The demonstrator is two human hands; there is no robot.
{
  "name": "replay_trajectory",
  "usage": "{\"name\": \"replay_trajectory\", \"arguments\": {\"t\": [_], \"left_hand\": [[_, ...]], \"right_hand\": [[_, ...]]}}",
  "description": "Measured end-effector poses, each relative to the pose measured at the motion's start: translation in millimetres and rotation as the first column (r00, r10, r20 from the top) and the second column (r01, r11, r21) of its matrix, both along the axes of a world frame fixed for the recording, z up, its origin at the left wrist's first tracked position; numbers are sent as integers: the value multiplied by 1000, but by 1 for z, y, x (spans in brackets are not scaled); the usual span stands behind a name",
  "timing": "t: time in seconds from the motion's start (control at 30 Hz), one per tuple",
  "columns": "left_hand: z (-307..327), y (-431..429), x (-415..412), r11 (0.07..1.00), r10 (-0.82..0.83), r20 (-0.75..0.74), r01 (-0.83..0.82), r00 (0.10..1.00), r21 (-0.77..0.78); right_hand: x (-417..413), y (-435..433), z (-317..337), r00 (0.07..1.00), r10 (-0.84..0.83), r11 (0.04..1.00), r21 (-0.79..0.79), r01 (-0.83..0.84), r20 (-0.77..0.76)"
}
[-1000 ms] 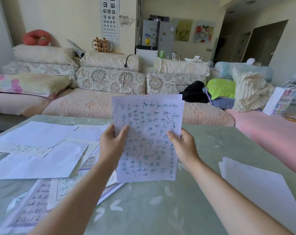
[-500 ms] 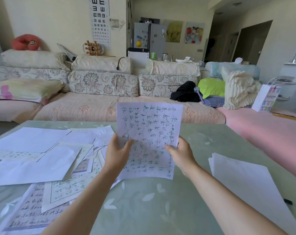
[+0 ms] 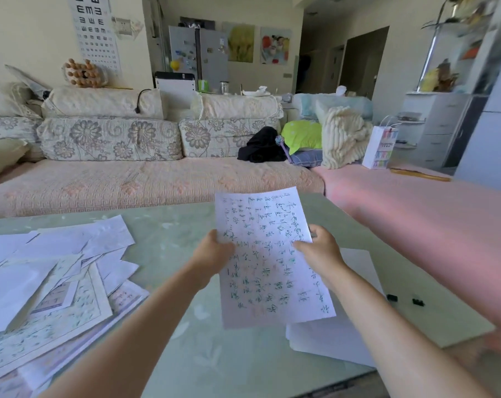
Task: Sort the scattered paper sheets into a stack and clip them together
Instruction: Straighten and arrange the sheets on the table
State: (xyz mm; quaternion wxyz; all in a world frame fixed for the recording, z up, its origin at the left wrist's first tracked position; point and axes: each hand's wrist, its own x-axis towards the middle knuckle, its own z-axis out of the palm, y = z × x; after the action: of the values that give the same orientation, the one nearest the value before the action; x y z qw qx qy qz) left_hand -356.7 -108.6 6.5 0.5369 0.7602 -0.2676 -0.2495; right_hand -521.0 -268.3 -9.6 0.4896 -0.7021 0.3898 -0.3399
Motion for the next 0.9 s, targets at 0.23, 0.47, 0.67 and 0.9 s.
{"name": "replay_trajectory", "arguments": {"t": [0.23, 0.47, 0.67, 0.9], "left_hand": [[-37, -89, -71, 947, -231, 38, 216, 972, 236], [-61, -116, -93, 827, -272, 267, 82, 925, 556], [-56, -124, -96, 907, -132, -20, 129, 991, 400], [-48, -128, -87, 934, -77, -315, 179, 946, 308]], "right_hand": [[-91, -65, -46, 905, -238, 971, -109, 213, -352], [-108, -77, -60, 656, -261, 961, -125, 247, -708], [-107, -80, -50, 655, -207, 970, -68, 232, -727], [-103, -81, -56, 642, -226, 967, -91, 237, -733]]}}
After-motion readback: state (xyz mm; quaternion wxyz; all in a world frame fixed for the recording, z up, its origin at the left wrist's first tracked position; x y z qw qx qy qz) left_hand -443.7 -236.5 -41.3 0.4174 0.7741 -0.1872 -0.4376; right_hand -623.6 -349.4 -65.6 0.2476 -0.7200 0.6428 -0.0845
